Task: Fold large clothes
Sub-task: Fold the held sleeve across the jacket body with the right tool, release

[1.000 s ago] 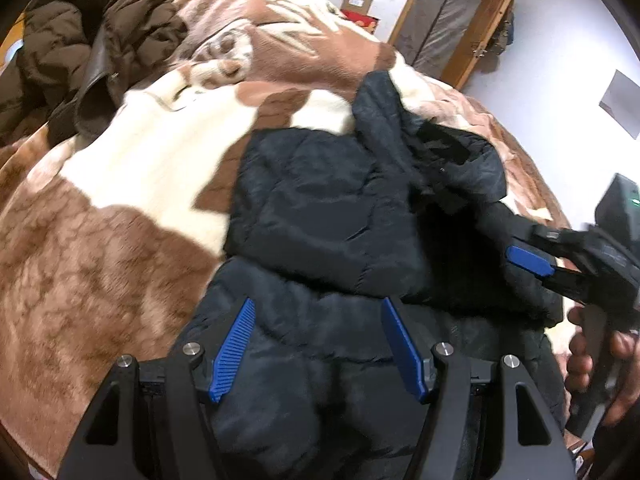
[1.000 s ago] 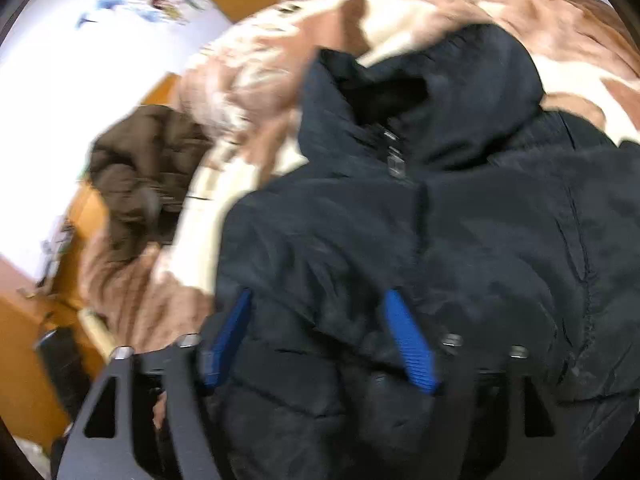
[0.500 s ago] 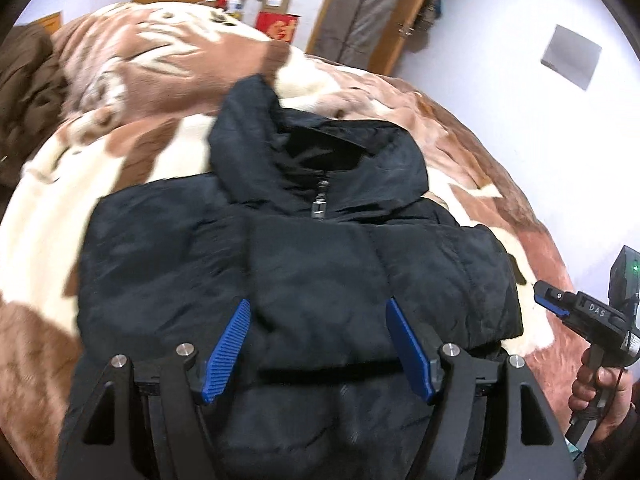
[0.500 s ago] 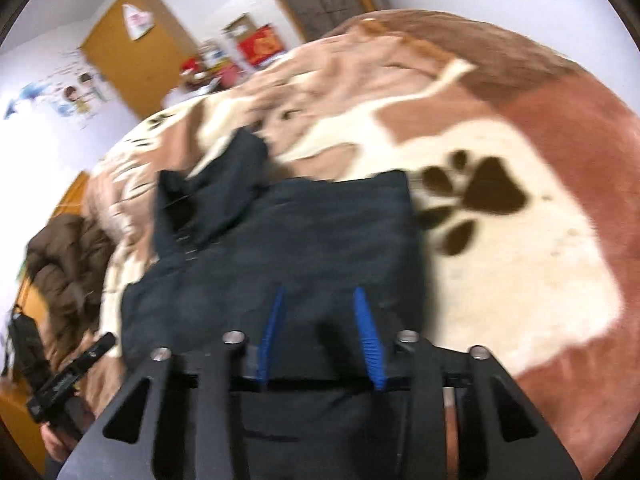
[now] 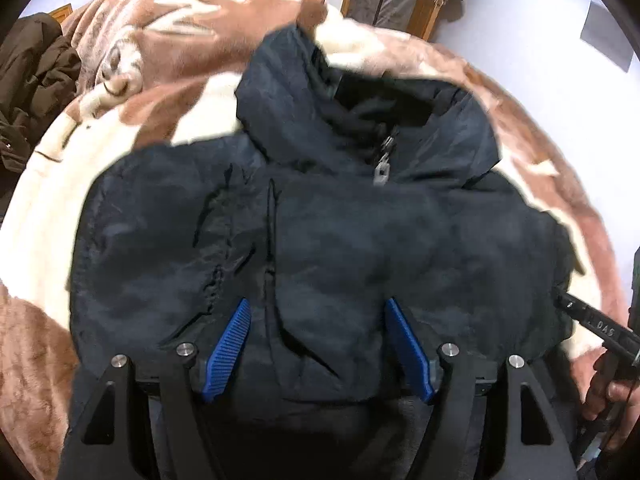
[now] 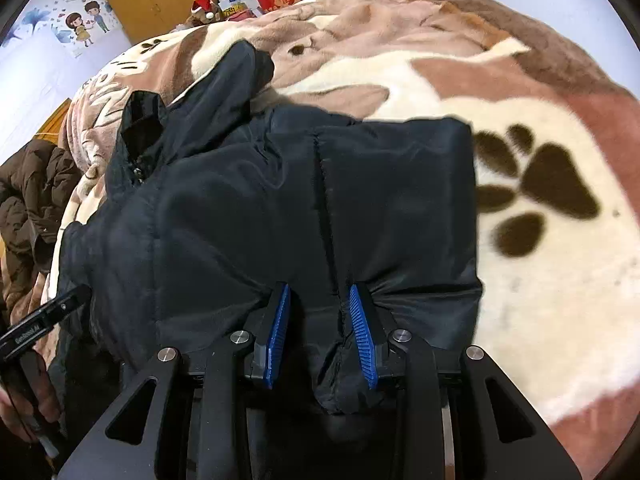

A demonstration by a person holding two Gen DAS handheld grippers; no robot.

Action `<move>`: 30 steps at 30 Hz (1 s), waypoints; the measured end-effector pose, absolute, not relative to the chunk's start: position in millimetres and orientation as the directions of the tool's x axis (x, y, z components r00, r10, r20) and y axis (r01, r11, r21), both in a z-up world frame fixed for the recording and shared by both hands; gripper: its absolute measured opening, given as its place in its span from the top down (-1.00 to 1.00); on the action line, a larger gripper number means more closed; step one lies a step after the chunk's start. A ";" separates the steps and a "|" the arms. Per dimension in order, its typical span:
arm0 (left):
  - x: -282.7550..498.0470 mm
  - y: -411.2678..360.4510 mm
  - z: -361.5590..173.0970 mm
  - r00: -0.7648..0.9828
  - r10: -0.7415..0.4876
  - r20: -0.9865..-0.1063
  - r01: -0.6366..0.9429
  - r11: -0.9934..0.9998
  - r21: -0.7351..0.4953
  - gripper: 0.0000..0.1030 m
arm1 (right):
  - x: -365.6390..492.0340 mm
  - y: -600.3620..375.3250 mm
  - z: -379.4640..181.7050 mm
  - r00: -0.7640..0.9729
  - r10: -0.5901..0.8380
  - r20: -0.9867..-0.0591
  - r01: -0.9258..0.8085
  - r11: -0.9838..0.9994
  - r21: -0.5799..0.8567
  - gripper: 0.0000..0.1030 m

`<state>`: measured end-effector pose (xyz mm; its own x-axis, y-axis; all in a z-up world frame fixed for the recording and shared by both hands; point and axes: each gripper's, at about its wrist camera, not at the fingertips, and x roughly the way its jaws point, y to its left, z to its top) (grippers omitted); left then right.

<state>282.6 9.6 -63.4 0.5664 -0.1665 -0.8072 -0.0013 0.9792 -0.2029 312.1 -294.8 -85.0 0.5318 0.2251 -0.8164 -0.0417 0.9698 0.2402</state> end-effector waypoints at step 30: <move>278.1 2.9 -53.1 0.653 -0.131 -0.746 0.103 0.991 -0.085 -0.36 | 291.6 -264.4 -58.4 0.591 0.158 -0.791 -0.112 0.987 0.114 0.42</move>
